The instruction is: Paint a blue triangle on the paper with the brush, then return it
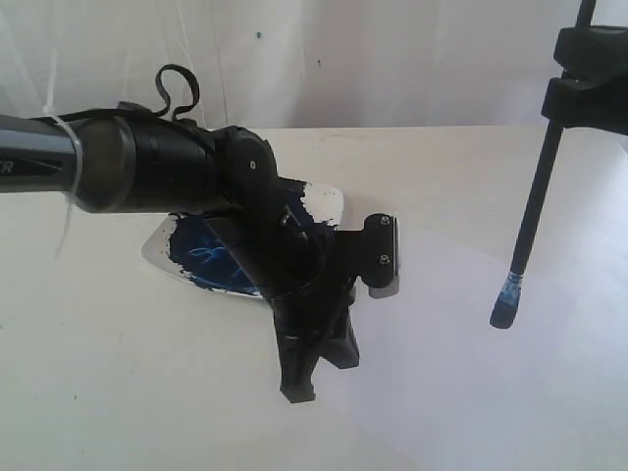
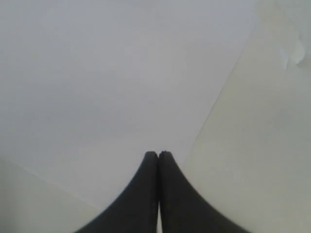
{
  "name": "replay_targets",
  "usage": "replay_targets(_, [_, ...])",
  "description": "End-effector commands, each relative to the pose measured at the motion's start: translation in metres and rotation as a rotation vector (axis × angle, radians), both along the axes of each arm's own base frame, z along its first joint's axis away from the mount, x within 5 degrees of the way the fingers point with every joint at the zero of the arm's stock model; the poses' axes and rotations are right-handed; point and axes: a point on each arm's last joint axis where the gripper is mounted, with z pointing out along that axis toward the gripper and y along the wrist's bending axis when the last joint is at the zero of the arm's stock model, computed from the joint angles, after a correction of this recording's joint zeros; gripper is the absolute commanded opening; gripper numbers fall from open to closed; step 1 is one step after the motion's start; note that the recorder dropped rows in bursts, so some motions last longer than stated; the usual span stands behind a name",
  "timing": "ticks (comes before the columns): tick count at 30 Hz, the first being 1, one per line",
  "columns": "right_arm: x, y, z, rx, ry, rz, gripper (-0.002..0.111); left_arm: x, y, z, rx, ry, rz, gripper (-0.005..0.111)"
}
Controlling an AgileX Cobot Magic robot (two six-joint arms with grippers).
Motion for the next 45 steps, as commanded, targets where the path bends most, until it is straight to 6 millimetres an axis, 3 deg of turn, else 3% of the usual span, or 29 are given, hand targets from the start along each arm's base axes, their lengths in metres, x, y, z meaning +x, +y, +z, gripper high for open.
replay_targets(1, [0.0, -0.001, -0.001, -0.016, -0.003, -0.007, 0.0, 0.0, -0.003, -0.007, 0.048, 0.029, -0.024, 0.0])
replay_targets(8, [0.0, -0.001, -0.001, -0.016, -0.003, -0.007, 0.0, 0.007, -0.008, -0.029, 0.06, 0.017, -0.008, 0.0])
replay_targets(32, [-0.001, 0.0, -0.002, 0.0, 0.004, 0.002, 0.0, 0.008, -0.009, -0.048, 0.095, 0.052, -0.01, 0.0])
replay_targets(38, [-0.006, 0.015, -0.011, -0.061, -0.096, 0.186, 0.0, 0.008, -0.009, -0.048, 0.095, 0.053, -0.011, 0.0])
replay_targets(45, [0.011, 0.029, -0.024, -0.061, -0.115, 0.284, 0.0, 0.006, -0.008, -0.048, 0.106, 0.073, -0.022, 0.0])
